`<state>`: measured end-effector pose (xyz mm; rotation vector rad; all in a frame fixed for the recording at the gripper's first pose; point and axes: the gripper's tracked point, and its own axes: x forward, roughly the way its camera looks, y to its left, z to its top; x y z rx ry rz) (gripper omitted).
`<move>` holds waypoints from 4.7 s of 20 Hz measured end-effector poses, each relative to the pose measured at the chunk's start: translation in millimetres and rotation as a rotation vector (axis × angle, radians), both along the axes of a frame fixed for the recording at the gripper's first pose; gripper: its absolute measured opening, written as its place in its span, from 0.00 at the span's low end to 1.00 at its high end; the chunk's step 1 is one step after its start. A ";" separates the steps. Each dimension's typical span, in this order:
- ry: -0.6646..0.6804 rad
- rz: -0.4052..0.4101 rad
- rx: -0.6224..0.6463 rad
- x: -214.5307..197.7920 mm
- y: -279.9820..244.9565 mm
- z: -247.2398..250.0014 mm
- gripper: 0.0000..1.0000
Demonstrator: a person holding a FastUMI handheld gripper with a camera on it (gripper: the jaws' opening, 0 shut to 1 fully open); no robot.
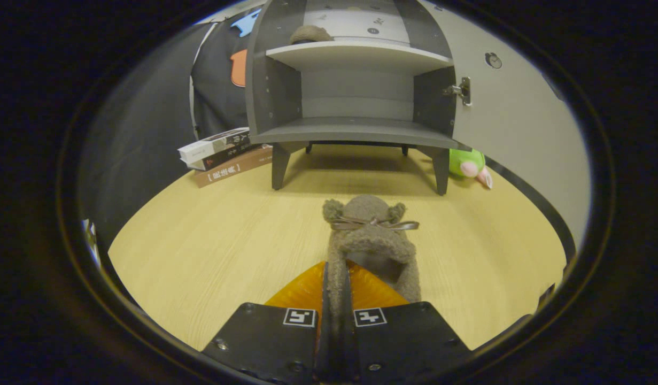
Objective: Open the shoe cabinet door, grab the shoes and put them into the shoe cabinet, then close the shoe cabinet door.
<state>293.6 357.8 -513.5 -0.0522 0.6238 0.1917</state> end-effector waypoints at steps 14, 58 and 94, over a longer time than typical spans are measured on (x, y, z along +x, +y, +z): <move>-0.241 0.052 0.046 4.3 13.3 178.2 0.13; -0.307 -0.088 -0.365 346.3 -33.3 389.2 0.13; -0.250 -0.074 -0.134 325.5 -41.0 386.3 0.52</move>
